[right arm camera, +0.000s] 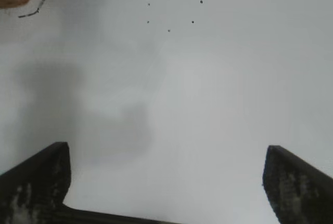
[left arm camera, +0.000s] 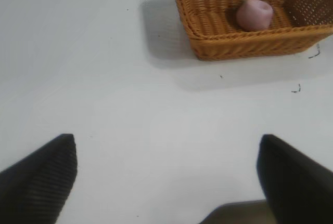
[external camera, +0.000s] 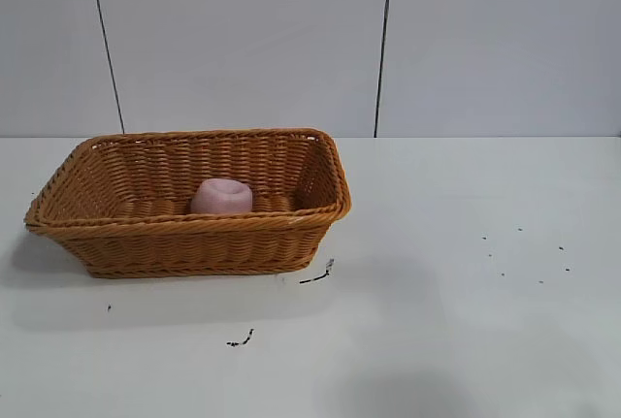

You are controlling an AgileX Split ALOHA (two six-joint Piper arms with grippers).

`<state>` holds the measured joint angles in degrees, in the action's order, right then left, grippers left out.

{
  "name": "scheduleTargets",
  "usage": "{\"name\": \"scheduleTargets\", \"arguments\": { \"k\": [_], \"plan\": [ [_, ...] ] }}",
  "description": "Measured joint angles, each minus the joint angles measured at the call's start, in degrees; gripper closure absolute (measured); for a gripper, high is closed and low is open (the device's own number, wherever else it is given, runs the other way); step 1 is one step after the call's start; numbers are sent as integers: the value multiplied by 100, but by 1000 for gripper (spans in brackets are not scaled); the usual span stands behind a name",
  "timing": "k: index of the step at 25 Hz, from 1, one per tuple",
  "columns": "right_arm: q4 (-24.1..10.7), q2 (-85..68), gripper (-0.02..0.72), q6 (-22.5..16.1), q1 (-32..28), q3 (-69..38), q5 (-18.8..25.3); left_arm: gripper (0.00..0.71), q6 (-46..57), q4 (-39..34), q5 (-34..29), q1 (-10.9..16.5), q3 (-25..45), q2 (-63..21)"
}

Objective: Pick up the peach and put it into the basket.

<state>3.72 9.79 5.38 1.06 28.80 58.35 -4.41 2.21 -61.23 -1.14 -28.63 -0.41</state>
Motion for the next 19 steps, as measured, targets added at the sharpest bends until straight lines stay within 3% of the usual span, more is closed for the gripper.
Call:
{"name": "scheduleTargets", "arguments": {
  "k": [7,19],
  "plan": [
    [0,-941,14,0,0,-7,0,18,0,0,0,0,0,0],
    [0,-1006,14,0,0,-7,0,18,0,0,0,0,0,0]
  ]
}}
